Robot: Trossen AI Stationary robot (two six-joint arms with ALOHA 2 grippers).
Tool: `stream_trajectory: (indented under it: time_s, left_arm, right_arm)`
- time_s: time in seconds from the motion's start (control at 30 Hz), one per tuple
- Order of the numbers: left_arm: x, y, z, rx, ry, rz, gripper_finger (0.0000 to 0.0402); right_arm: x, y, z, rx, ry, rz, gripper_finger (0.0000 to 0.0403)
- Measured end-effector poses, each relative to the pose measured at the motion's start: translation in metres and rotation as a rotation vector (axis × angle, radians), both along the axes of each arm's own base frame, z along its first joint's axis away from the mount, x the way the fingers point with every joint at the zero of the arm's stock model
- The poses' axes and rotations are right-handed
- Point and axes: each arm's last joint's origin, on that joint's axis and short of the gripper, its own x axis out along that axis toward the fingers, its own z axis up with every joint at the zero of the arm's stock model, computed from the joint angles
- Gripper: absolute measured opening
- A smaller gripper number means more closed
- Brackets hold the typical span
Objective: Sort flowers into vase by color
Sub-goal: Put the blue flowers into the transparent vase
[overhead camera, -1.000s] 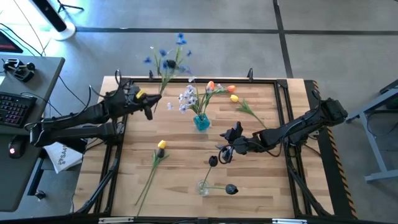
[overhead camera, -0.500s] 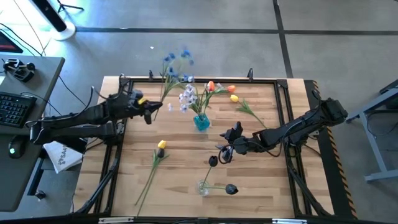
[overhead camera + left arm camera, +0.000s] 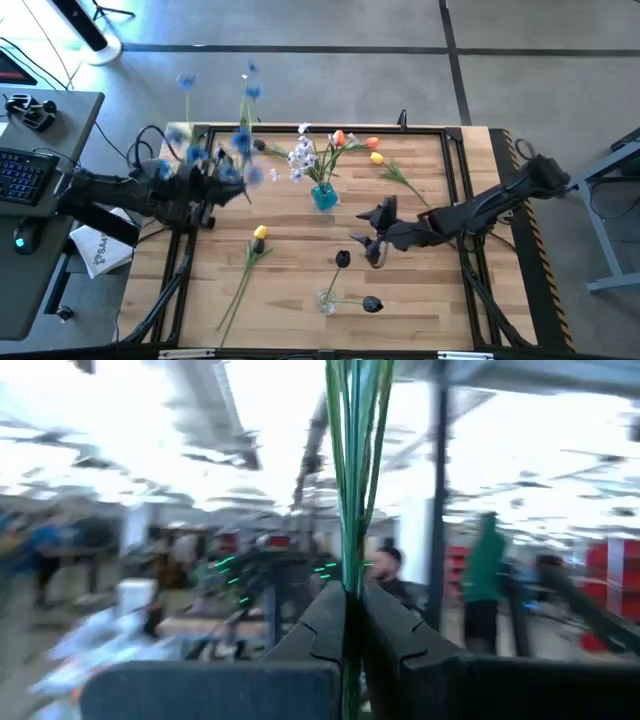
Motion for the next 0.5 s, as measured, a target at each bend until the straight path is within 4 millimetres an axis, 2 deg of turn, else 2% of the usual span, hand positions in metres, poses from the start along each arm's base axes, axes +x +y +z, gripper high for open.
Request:
stream_trajectory:
  time_s: [0.2, 0.37, 0.5]
  left_arm:
    - [0.026, -0.038, -0.006, 0.102, 0.015, -0.036, 0.0001]
    - [0.057, -0.078, 0.006, 0.187, 0.061, -0.072, 0.0001]
    - [0.084, -0.111, 0.012, 0.263, 0.097, -0.117, 0.0001]
  right_arm:
    - [-0.036, 0.015, 0.047, -0.098, -0.167, 0.050, 0.0282]
    - [-0.071, 0.029, 0.081, -0.181, -0.286, 0.043, 0.0282]
    - [-0.085, 0.045, 0.109, -0.221, -0.385, 0.099, 0.0282]
